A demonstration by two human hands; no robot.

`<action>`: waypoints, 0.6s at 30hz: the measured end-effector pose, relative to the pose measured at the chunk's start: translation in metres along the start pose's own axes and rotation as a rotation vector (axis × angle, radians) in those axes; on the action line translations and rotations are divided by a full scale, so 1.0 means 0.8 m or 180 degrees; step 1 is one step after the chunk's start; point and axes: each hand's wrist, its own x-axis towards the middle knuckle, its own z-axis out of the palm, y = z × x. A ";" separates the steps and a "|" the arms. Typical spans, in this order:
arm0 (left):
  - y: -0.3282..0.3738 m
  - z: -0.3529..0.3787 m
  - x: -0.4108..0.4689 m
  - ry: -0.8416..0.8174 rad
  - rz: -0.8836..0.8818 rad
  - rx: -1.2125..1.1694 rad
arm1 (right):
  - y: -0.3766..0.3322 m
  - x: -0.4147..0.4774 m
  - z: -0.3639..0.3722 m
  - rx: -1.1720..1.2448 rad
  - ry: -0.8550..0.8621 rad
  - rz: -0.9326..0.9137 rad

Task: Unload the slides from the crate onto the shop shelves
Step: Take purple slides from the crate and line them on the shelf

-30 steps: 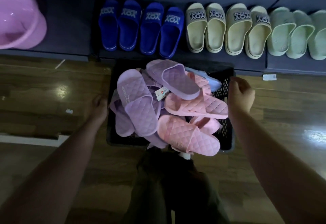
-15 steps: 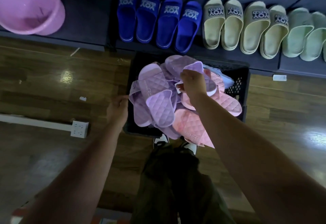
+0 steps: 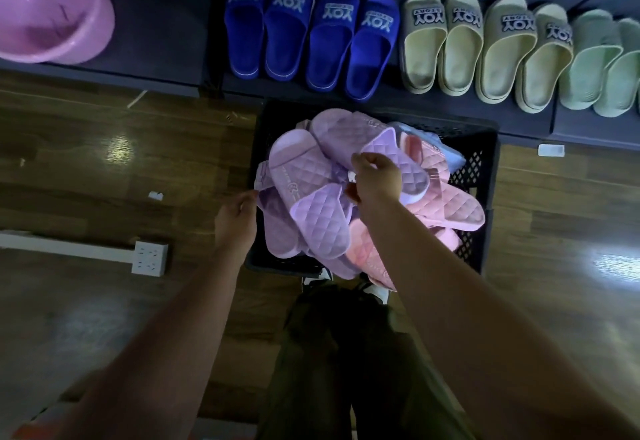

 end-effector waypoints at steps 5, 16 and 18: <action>-0.003 0.000 0.001 -0.0090 -0.0105 -0.0162 | 0.004 -0.014 0.004 0.0204 -0.0325 0.0409; -0.016 -0.007 -0.004 -0.0193 -0.0186 -0.0058 | 0.018 -0.025 0.024 0.0378 -0.0043 -0.0263; -0.017 -0.007 -0.004 -0.0240 -0.0194 -0.0028 | 0.022 -0.028 0.026 0.0476 -0.0128 -0.0285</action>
